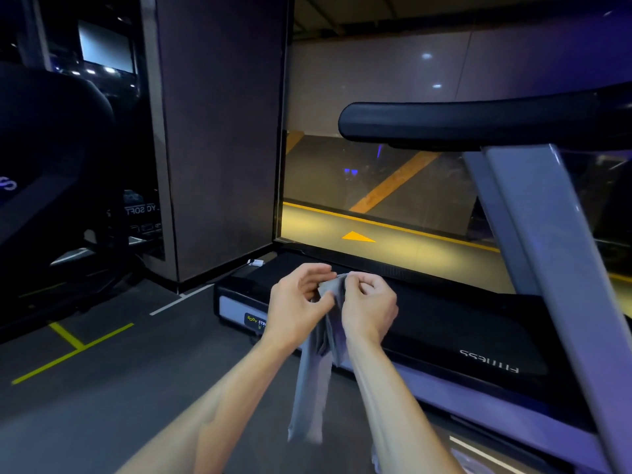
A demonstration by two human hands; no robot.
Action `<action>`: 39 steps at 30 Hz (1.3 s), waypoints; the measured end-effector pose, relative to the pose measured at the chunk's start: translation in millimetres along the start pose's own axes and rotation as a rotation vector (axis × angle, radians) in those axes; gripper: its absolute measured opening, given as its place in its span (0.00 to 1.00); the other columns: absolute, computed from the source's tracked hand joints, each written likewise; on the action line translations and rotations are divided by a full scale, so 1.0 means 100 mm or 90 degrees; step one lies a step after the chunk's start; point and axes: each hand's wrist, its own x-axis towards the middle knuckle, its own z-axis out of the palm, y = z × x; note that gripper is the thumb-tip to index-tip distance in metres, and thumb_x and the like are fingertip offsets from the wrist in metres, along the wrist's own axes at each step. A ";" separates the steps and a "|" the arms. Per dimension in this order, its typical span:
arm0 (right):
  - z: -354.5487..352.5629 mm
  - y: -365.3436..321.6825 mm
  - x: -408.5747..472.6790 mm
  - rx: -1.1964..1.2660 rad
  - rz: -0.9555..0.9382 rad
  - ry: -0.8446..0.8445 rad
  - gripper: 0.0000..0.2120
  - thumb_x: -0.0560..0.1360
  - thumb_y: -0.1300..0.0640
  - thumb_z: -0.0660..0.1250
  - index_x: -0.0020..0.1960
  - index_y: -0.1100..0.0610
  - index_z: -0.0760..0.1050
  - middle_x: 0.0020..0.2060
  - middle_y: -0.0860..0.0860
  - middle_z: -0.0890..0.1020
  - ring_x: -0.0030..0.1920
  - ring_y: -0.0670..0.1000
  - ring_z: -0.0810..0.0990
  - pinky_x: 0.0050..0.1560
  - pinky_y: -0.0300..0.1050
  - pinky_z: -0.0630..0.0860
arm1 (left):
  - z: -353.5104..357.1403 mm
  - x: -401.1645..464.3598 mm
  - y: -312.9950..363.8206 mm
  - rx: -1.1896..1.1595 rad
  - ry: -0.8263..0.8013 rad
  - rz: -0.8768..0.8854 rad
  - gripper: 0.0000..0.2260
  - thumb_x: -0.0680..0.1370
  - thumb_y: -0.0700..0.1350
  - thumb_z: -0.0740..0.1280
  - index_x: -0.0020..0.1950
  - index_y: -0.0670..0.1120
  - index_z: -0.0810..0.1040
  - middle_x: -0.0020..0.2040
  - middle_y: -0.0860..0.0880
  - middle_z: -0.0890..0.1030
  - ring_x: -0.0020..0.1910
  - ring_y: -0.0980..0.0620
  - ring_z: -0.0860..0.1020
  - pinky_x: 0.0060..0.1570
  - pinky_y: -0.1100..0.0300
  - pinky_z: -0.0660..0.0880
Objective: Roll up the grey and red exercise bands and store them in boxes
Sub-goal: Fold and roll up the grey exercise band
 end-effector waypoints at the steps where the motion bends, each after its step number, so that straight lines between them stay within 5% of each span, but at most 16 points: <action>1: -0.01 0.02 0.01 0.014 0.006 -0.015 0.04 0.76 0.56 0.71 0.43 0.50 0.83 0.36 0.41 0.85 0.41 0.41 0.83 0.37 0.35 0.73 | -0.02 0.02 -0.01 0.000 0.009 -0.003 0.17 0.73 0.31 0.72 0.59 0.44 0.82 0.52 0.52 0.87 0.53 0.59 0.84 0.57 0.57 0.81; 6: -0.15 0.09 0.09 0.134 0.027 -0.153 0.03 0.78 0.59 0.72 0.45 0.56 0.83 0.37 0.46 0.87 0.38 0.39 0.83 0.41 0.33 0.75 | -0.19 0.15 0.00 -0.022 -0.006 -0.029 0.15 0.74 0.29 0.70 0.54 0.46 0.83 0.47 0.52 0.88 0.52 0.55 0.85 0.53 0.57 0.80; 13: -0.20 0.00 0.23 0.306 0.004 -0.300 0.02 0.78 0.65 0.70 0.47 0.60 0.81 0.43 0.53 0.88 0.47 0.47 0.85 0.47 0.36 0.79 | -0.35 0.33 0.18 -0.084 -0.066 -0.051 0.13 0.76 0.30 0.70 0.56 0.44 0.83 0.50 0.49 0.88 0.53 0.49 0.85 0.57 0.57 0.80; 20: -0.10 -0.15 0.31 0.336 -0.004 -0.276 0.06 0.78 0.66 0.70 0.43 0.58 0.80 0.36 0.48 0.85 0.39 0.43 0.81 0.45 0.35 0.77 | -0.33 0.39 0.28 -0.108 -0.048 -0.015 0.12 0.75 0.30 0.71 0.57 0.41 0.82 0.50 0.48 0.88 0.51 0.53 0.85 0.53 0.62 0.79; 30: 0.07 -0.40 0.53 0.268 0.022 -0.232 0.07 0.78 0.62 0.71 0.41 0.55 0.81 0.38 0.50 0.83 0.43 0.48 0.79 0.50 0.45 0.76 | -0.45 0.25 0.09 -0.225 -0.037 0.024 0.17 0.78 0.28 0.66 0.62 0.44 0.81 0.62 0.47 0.83 0.63 0.46 0.81 0.65 0.47 0.75; 35: 0.13 -0.47 0.57 0.243 0.032 -0.211 0.04 0.77 0.60 0.72 0.43 0.56 0.82 0.39 0.49 0.84 0.45 0.48 0.80 0.49 0.44 0.77 | -0.48 0.16 -0.24 -0.130 0.001 -0.028 0.20 0.75 0.28 0.67 0.58 0.51 0.81 0.58 0.53 0.84 0.56 0.51 0.82 0.54 0.58 0.77; 39: 0.19 -0.51 0.55 0.238 0.034 -0.193 0.05 0.77 0.61 0.72 0.42 0.56 0.82 0.39 0.50 0.84 0.45 0.49 0.80 0.50 0.45 0.78 | -0.47 0.14 -0.50 -0.089 -0.008 -0.105 0.28 0.71 0.25 0.63 0.59 0.54 0.78 0.62 0.53 0.82 0.61 0.52 0.80 0.52 0.60 0.76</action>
